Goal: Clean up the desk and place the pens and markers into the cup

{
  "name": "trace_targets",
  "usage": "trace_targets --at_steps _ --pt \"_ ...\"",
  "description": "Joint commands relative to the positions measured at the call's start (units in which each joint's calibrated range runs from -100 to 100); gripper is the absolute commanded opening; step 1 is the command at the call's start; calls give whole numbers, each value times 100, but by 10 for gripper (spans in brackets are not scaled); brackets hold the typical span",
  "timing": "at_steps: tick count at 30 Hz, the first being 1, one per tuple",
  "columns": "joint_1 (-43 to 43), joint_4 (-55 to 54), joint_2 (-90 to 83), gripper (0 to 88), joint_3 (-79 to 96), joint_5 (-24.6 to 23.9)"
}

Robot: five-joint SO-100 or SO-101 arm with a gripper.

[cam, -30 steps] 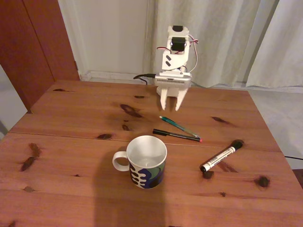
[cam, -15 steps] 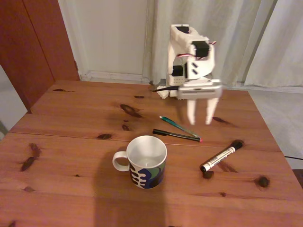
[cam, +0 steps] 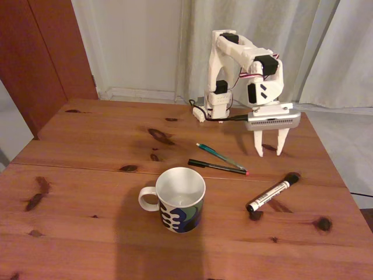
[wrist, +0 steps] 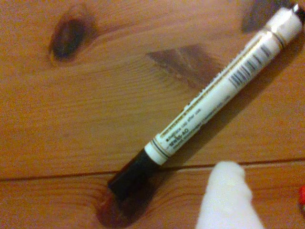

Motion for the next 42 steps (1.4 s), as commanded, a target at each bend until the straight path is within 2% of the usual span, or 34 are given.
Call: trace_targets --at_steps 1,12,19,23,25,28,33,42 --pt "-7 -17 -24 100 -291 183" --pt "57 8 -66 102 412 141" --pt "387 -78 -41 103 -30 -1090" --pt "387 0 -33 99 -336 -2101" --pt "371 17 -24 99 -562 -2425" --pt "314 34 108 99 -589 -2635" --pt "-72 34 671 99 -589 -2672" --pt "-570 -52 1722 102 -1166 -3169"
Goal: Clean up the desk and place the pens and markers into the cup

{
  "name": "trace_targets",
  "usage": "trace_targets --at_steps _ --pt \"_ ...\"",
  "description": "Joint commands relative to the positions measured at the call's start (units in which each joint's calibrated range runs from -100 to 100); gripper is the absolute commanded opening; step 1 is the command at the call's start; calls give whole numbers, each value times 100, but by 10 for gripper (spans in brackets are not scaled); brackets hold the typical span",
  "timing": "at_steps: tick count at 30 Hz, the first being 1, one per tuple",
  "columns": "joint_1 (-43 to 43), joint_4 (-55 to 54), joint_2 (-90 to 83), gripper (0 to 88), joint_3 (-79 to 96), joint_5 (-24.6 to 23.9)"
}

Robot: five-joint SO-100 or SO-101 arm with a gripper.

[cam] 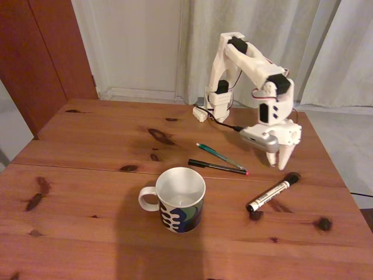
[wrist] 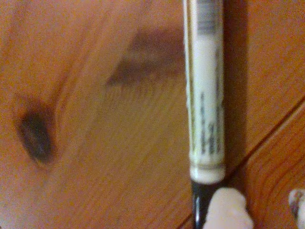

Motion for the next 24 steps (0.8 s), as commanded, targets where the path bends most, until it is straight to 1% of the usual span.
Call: trace_targets --at_steps 1,8,13,15,24 --pt "-80 -35 245 103 -568 -87" --pt "-80 -35 1105 108 -1407 -25" --pt "-80 16 1610 205 -2209 44" --pt "-80 34 1792 222 -2480 112" --pt "-80 -35 2528 224 -3048 122"
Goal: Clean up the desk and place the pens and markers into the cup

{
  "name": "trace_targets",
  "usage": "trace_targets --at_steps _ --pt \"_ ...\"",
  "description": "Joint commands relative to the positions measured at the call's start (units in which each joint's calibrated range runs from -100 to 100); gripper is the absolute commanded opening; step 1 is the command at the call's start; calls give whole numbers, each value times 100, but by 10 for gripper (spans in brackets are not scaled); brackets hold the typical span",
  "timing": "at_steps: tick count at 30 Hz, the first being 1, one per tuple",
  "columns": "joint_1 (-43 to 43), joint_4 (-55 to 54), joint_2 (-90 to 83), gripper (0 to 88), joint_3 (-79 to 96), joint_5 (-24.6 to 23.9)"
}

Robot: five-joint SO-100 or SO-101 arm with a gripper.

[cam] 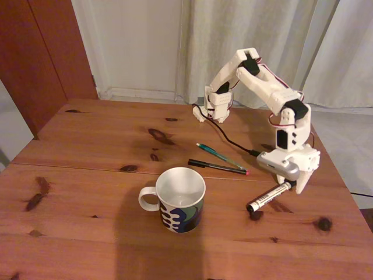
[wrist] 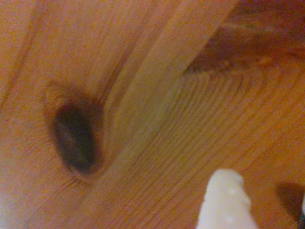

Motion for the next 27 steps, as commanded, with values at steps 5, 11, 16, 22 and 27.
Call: trace_targets --at_steps 5,11,16,22,27 --pt "26 -35 401 224 -399 262" --pt "50 -44 483 221 -417 299" --pt "58 -44 492 70 -417 351" --pt "155 -44 483 10 -417 351" --pt "171 -44 475 10 -426 351"
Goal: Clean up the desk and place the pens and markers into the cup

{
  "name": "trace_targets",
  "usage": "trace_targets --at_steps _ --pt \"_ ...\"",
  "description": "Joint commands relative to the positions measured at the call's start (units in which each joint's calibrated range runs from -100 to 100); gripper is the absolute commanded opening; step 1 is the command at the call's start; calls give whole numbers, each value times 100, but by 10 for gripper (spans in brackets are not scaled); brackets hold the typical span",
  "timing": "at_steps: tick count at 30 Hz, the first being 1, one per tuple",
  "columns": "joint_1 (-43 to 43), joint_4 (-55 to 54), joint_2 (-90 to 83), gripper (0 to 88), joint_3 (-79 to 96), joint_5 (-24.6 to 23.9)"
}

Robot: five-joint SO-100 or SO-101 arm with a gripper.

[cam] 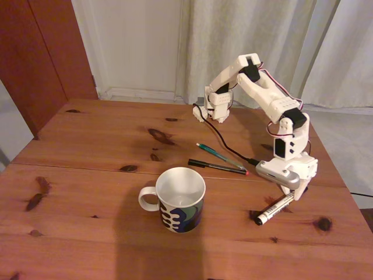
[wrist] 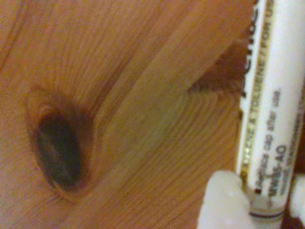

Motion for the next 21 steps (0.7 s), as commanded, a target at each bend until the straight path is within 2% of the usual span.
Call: trace_targets --at_steps 1,10,21 --pt "83 -53 -50 10 -121 38" --pt "260 -216 -406 10 -1239 -10" --pt "758 -294 -1507 10 -1302 48"
